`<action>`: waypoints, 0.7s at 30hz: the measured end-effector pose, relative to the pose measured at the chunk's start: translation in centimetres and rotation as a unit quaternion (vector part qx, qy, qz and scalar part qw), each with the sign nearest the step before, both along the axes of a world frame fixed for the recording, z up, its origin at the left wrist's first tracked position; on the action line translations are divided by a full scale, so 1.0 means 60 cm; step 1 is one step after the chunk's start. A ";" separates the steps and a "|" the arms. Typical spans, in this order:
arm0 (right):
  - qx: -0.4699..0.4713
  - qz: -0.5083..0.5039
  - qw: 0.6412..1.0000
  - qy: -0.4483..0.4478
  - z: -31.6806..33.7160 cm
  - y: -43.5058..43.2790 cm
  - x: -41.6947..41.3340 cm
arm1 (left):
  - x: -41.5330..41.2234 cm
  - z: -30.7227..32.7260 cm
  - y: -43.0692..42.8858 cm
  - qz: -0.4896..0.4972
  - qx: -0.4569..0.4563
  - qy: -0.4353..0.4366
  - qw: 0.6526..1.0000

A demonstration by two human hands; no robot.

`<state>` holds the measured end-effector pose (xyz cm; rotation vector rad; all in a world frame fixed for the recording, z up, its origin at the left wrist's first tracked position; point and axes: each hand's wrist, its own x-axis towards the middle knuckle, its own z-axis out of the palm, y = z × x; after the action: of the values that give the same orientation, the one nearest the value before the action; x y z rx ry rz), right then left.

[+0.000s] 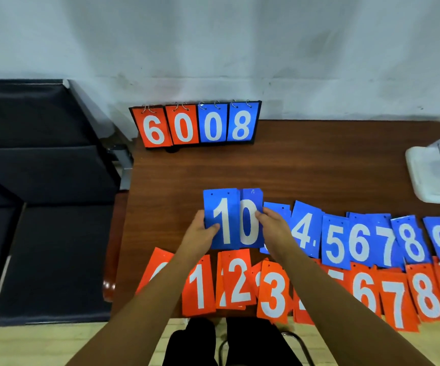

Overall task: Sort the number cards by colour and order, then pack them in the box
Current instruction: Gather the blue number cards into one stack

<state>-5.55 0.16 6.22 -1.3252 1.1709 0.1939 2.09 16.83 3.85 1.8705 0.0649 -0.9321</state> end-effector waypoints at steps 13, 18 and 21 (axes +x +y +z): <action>-0.135 0.097 0.986 -0.005 -0.008 -0.031 -0.030 | -0.029 -0.037 -0.102 -0.137 0.121 -0.154 0.971; -0.112 0.021 0.994 0.004 -0.024 -0.075 -0.057 | 0.000 -0.081 -0.096 -0.026 0.208 -0.147 0.967; -0.105 0.000 0.994 0.007 -0.038 -0.102 -0.063 | 0.012 -0.089 -0.122 -0.003 0.251 -0.132 0.959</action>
<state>-9.30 -5.95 3.95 -1.5096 1.2288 0.0802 2.81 9.52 -1.51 2.4534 0.1450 -0.7008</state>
